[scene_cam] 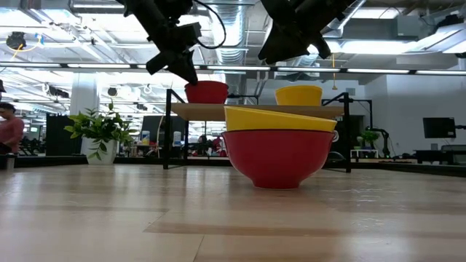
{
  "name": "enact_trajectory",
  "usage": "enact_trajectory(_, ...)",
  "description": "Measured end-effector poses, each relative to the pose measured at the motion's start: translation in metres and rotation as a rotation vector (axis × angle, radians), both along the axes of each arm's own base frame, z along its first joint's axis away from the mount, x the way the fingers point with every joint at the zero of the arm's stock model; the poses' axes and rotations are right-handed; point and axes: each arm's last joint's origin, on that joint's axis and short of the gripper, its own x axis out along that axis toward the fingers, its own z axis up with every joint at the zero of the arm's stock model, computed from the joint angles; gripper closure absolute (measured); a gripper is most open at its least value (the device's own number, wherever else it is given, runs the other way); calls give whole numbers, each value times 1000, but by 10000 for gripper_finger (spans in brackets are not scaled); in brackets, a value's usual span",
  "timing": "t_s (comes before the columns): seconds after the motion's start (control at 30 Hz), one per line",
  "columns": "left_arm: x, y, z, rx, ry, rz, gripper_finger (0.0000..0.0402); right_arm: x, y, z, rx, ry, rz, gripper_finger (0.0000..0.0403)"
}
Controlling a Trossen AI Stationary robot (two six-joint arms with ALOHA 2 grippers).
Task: Pick & Place Mini bowls
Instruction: Stack the red and blue bowl on top of the other red and blue bowl on the shelf
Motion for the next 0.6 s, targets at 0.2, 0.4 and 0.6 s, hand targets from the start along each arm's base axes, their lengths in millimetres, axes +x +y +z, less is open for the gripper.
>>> enact_trajectory(0.2, -1, -1, 2, 0, -9, 7, 345, 0, -1, 0, 0, 0, -2, 312)
enact_trajectory(0.4, -1, -1, 2, -3, -12, 8, 329, 0, -1, 0, -1, 1, -2, 312)
enact_trajectory(0.6, -1, -1, 2, -14, -21, 17, 304, 0, -1, 0, 0, 1, -2, 312)
